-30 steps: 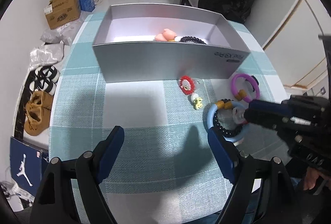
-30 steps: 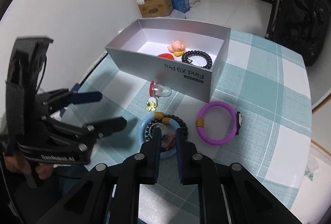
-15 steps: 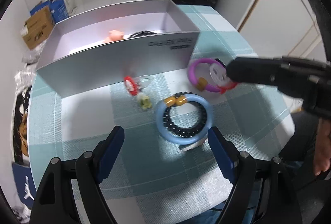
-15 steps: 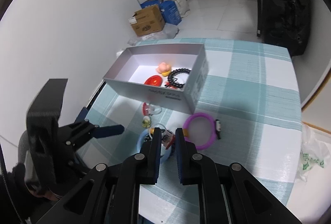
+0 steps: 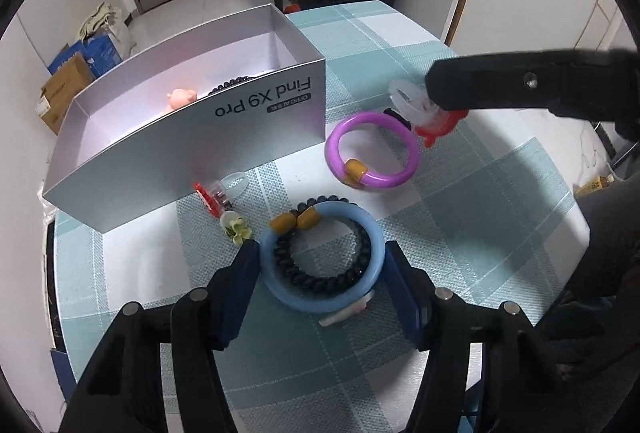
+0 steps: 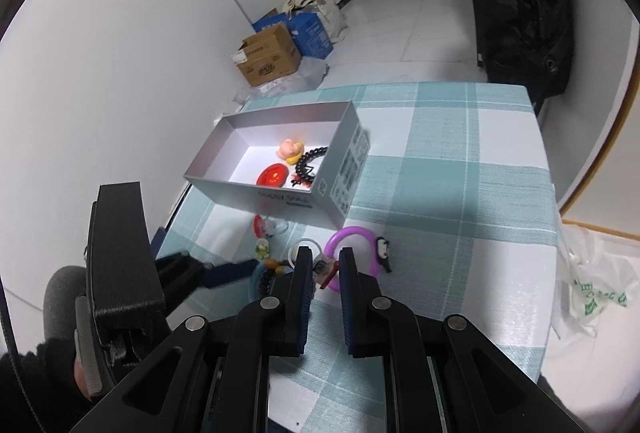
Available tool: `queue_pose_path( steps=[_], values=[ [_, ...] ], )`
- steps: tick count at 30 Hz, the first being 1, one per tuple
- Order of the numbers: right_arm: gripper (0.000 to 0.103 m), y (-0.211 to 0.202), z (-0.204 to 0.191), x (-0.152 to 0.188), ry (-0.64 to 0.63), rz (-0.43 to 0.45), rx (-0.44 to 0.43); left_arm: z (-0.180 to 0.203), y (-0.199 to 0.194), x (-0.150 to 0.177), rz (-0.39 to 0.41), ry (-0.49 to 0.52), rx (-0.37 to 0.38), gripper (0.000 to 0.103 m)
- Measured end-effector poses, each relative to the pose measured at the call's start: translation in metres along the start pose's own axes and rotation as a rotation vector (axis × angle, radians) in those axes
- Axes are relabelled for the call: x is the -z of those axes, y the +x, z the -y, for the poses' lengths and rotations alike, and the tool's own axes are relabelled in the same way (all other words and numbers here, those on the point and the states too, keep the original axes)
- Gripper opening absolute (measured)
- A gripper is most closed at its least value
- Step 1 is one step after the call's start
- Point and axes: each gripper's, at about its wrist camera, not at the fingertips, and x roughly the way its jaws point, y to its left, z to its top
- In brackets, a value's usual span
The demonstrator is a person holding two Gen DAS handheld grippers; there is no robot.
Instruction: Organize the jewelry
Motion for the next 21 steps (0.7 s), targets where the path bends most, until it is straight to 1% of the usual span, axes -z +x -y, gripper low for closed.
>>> queue_pose_path(
  steps=[5,12,15,19,21],
  values=[
    [0.012,0.000,0.000,-0.001,-0.002,0.004,-0.010,-0.008,-0.008,-0.003,0.023,-0.054,0.079,0.057],
    [0.012,0.002,-0.005,-0.003,-0.001,0.006,-0.016,-0.017,-0.021,-0.005,0.061,-0.109,0.135,0.057],
    [0.012,0.004,-0.006,-0.006,0.009,0.013,-0.026,-0.024,-0.031,-0.006,0.089,-0.142,0.167,0.057],
    [0.012,0.007,-0.010,-0.011,0.008,0.017,-0.034,-0.031,-0.042,-0.010,0.137,-0.173,0.179,0.057],
    [0.012,0.011,-0.010,-0.014,0.010,0.015,-0.031,-0.034,-0.041,-0.015,0.156,-0.197,0.175,0.057]
  ],
)
